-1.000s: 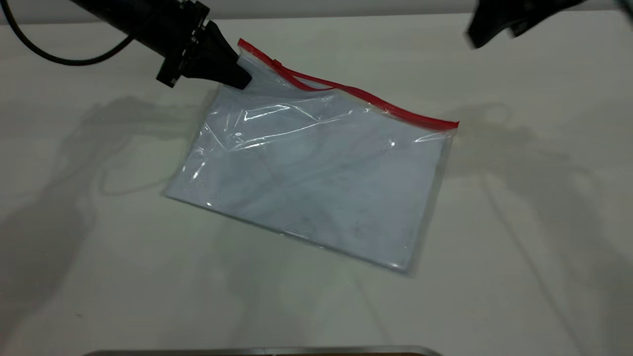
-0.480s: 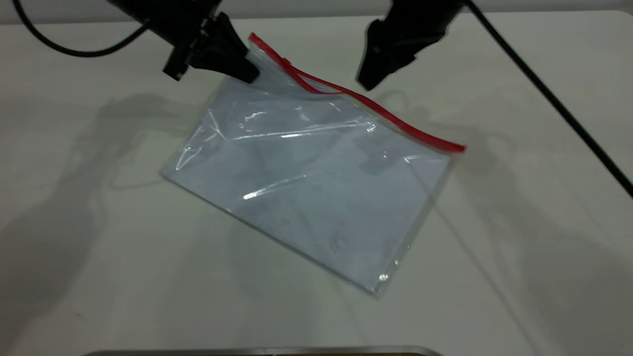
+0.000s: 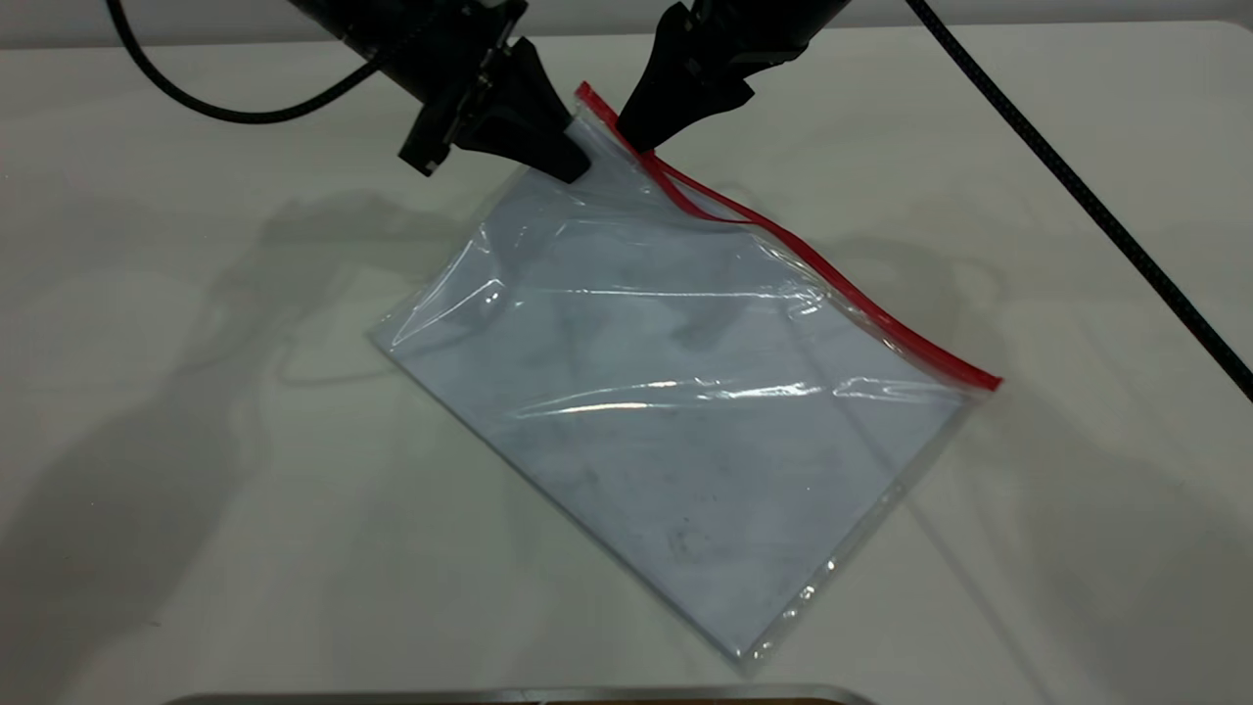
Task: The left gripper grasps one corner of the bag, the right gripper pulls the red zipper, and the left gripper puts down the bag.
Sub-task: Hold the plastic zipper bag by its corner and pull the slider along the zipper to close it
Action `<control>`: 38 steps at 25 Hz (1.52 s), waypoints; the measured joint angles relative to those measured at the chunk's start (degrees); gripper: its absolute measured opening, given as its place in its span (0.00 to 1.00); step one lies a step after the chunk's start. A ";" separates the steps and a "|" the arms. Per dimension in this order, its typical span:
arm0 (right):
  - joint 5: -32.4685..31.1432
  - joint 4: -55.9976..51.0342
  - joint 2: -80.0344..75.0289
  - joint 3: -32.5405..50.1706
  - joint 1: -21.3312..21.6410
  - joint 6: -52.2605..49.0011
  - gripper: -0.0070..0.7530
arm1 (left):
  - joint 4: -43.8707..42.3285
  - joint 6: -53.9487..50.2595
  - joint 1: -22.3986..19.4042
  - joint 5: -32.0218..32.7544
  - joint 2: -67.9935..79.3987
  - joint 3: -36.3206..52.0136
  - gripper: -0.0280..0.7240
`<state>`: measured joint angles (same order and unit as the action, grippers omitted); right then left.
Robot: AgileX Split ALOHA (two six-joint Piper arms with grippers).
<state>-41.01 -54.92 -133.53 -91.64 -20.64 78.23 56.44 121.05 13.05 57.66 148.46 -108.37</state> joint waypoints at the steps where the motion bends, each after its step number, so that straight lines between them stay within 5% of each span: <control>1: 0.00 0.00 0.00 0.00 0.00 0.04 0.77 | 0.77 0.00 0.13 0.00 0.00 0.00 0.11; 11: 0.00 0.11 0.00 0.00 0.00 0.04 0.73 | 6.61 0.04 0.30 0.00 0.00 0.00 0.11; 27: 1.82 1.84 0.00 0.00 0.00 0.30 0.09 | 6.61 0.05 0.30 0.89 0.00 0.00 0.11; 38: 1.30 12.29 0.05 -0.66 0.17 -13.21 0.05 | 8.79 -0.74 0.79 0.58 0.18 0.00 0.11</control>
<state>-39.71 -42.63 -133.48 -92.30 -20.48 65.02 65.23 120.31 13.84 58.24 148.63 -108.37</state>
